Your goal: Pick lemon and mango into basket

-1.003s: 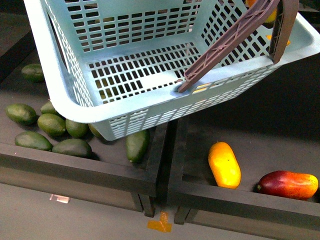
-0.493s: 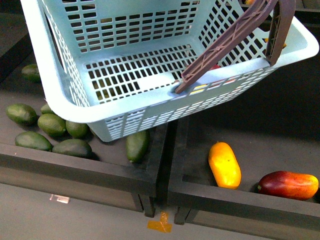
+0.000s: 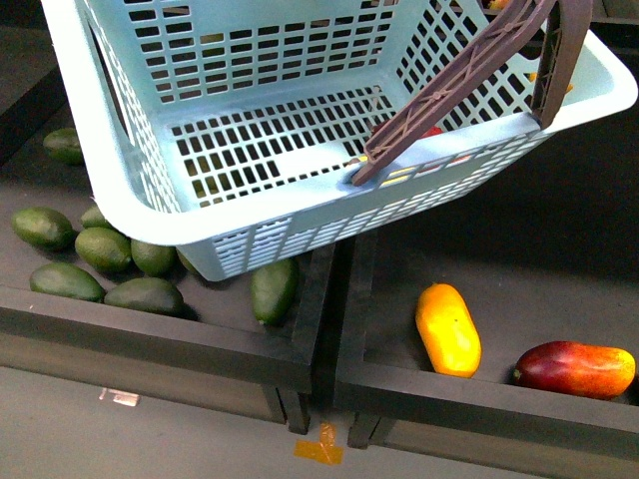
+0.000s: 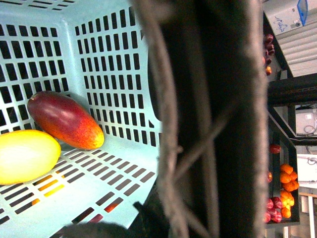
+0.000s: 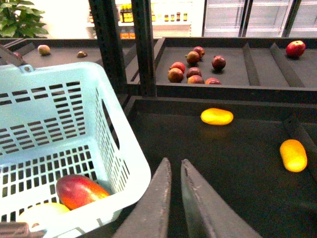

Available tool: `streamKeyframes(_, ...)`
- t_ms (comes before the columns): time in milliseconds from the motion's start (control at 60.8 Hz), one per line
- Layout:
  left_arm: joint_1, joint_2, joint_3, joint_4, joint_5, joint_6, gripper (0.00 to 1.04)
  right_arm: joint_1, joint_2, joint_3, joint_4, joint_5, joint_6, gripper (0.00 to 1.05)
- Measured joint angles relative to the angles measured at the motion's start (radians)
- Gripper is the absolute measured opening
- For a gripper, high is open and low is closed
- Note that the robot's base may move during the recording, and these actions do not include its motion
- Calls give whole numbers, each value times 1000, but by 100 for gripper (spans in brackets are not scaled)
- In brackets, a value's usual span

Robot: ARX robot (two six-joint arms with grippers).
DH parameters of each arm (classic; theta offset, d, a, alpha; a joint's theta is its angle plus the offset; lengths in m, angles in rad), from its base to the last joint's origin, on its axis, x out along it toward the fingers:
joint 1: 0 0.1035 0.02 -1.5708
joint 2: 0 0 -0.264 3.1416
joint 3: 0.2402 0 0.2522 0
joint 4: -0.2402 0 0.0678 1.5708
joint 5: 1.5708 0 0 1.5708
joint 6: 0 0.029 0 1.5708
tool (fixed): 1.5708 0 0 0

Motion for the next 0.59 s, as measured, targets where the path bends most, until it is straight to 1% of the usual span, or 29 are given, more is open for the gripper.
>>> streamKeyframes(230,0,0,0,0,5,-2,4,0,-191,-117,-76,0,-3,2)
streamKeyframes(477,0,0,0,0,5,-2,4,0,-330,-165,-169,0,-3,2)
streamKeyframes(526,0,0,0,0,4,-2,4,0,-336,-192,-132,0,-3,2)
streamKeyframes(592,0,0,0,0,2,-2,4,0,-361,-208,-156,-1,-3,2)
